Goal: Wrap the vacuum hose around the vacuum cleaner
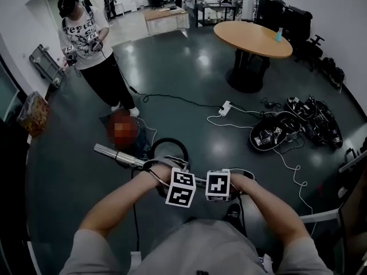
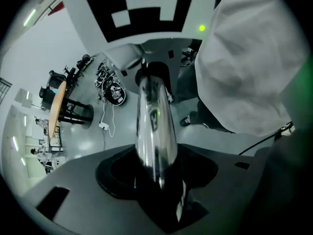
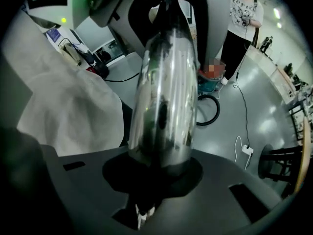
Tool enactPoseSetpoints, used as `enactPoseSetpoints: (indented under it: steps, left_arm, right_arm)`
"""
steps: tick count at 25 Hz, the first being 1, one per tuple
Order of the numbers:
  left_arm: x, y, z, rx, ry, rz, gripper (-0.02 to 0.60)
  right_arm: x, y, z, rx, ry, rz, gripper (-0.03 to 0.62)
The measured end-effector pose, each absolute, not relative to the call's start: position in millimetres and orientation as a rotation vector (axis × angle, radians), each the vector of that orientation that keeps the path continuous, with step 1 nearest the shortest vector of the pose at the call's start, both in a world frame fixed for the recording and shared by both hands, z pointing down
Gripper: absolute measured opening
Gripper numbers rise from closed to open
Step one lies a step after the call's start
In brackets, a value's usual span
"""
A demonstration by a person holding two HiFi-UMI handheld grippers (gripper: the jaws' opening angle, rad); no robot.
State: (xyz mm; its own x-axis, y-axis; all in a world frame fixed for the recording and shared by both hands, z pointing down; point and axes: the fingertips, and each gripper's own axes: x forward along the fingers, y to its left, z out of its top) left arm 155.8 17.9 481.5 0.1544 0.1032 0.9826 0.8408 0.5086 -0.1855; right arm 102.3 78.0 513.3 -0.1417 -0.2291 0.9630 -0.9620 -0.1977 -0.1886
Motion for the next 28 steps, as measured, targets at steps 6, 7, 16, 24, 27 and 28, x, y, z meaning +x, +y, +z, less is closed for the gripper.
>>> enactPoseSetpoints:
  steps: [6, 7, 16, 24, 27, 28]
  left_arm:
    - [155, 38, 506, -1.025, -1.391, -0.786, 0.110]
    - [156, 43, 507, -1.050, -1.387, -0.802, 0.110]
    - [176, 68, 508, -1.191, -1.274, -0.917, 0.110]
    - [189, 101, 518, -1.337, -1.208, -1.071, 0.110]
    - [191, 110, 516, -1.372, -1.191, -1.102, 0.110]
    - [192, 115, 515, -1.381, -1.187, -1.109, 0.110]
  right_arm:
    - [109, 110, 521, 1.293, -1.470, 1.397, 0.077]
    - [112, 115, 522, 1.270, -1.482, 1.384, 0.077]
    - [150, 143, 525, 1.200, -1.577, 1.108, 0.078]
    - [200, 178, 512, 1.300, -1.466, 0.754, 0.107]
    - [208, 191, 500, 1.351, -1.493, 0.729, 0.117]
    - [211, 196, 497, 1.359, -1.496, 0.725, 0.117]
